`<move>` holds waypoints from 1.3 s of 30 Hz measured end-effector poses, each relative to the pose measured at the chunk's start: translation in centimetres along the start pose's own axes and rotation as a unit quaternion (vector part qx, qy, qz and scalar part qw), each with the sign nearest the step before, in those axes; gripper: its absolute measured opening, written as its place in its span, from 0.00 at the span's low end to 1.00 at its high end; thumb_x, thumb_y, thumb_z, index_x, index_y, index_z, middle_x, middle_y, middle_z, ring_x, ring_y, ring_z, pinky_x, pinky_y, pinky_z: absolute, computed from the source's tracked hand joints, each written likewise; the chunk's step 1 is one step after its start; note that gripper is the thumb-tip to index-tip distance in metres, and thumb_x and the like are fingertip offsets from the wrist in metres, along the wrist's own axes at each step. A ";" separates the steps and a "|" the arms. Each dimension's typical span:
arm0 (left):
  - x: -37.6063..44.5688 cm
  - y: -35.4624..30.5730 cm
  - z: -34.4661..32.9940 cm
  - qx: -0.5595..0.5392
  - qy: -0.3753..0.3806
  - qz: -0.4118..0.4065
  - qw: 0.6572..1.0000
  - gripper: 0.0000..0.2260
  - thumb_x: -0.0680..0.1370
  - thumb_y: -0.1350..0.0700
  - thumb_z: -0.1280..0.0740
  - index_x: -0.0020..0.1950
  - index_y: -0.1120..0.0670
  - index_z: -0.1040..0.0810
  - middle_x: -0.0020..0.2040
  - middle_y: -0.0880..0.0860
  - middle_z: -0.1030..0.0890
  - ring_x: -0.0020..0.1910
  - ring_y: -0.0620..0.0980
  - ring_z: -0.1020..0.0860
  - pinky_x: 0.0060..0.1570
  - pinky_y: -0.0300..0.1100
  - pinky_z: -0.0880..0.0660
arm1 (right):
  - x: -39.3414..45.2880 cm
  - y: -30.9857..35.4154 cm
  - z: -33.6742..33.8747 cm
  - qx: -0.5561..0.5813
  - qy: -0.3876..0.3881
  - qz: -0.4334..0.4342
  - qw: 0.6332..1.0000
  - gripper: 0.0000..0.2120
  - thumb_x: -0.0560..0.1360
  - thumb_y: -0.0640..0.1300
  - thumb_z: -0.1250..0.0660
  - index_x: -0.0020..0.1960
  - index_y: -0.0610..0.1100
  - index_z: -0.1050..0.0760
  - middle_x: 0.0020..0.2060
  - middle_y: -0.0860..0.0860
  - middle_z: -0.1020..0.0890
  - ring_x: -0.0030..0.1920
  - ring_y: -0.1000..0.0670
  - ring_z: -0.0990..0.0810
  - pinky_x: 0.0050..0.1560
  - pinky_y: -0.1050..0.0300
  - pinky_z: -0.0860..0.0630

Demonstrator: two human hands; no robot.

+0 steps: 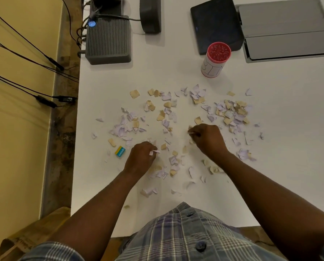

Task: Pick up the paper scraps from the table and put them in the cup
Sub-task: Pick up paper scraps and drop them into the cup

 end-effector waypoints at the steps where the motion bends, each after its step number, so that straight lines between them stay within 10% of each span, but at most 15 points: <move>1: 0.5 -0.2 0.1 0.002 0.001 -0.006 1.000 0.07 0.74 0.59 0.30 0.51 0.59 0.16 0.47 0.57 0.16 0.46 0.53 0.18 0.49 0.44 0.21 | 0.7 0.0 1.2 0.009 -0.015 -0.008 1.000 0.06 0.74 0.38 0.31 0.49 0.39 0.17 0.42 0.44 0.15 0.35 0.48 0.19 0.44 0.53 0.20; 5: 2.0 -1.2 0.2 -0.001 0.005 -0.026 1.000 0.06 0.74 0.60 0.30 0.49 0.59 0.16 0.45 0.56 0.15 0.43 0.53 0.18 0.45 0.44 0.21 | 4.5 -0.9 6.0 0.032 -0.080 -0.054 0.995 0.06 0.74 0.39 0.31 0.47 0.39 0.16 0.40 0.45 0.14 0.28 0.56 0.24 0.35 0.74 0.28; 10: 3.6 -2.4 0.3 0.004 0.015 -0.038 0.999 0.07 0.74 0.60 0.29 0.50 0.58 0.16 0.47 0.55 0.15 0.45 0.51 0.18 0.48 0.42 0.22 | 11.2 -2.7 11.7 0.012 -0.149 -0.065 0.987 0.10 0.76 0.42 0.34 0.47 0.36 0.18 0.44 0.42 0.14 0.40 0.47 0.17 0.49 0.56 0.20; 16: 5.9 -3.8 0.6 0.007 0.030 -0.037 0.999 0.07 0.73 0.58 0.29 0.51 0.57 0.16 0.48 0.52 0.16 0.47 0.48 0.19 0.47 0.32 0.29 | 18.9 -5.5 15.3 -0.022 -0.203 -0.109 0.973 0.14 0.78 0.50 0.36 0.44 0.40 0.20 0.41 0.44 0.16 0.37 0.54 0.24 0.35 0.77 0.37; 23: 8.6 -5.7 2.1 0.022 0.023 -0.053 0.998 0.08 0.73 0.57 0.28 0.51 0.55 0.16 0.48 0.51 0.16 0.46 0.47 0.19 0.47 0.29 0.31 | 24.2 -7.5 13.2 -0.113 -0.068 -0.139 0.981 0.15 0.75 0.47 0.31 0.53 0.36 0.22 0.48 0.40 0.19 0.52 0.42 0.20 0.53 0.55 0.25; 39: 13.5 -10.9 3.7 -0.028 0.024 -0.064 0.997 0.09 0.73 0.55 0.27 0.51 0.56 0.15 0.46 0.51 0.15 0.45 0.43 0.19 0.45 0.21 0.30 | 23.8 -6.5 12.6 -0.195 -0.007 -0.151 0.969 0.17 0.75 0.42 0.32 0.61 0.34 0.27 0.54 0.41 0.21 0.55 0.41 0.22 0.56 0.53 0.25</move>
Point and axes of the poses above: each hand's wrist, its own x-axis towards the middle knuckle, its own z-axis out of the back of the hand, y = z × x, the point moved 7 cm from there along x, towards the middle knuckle
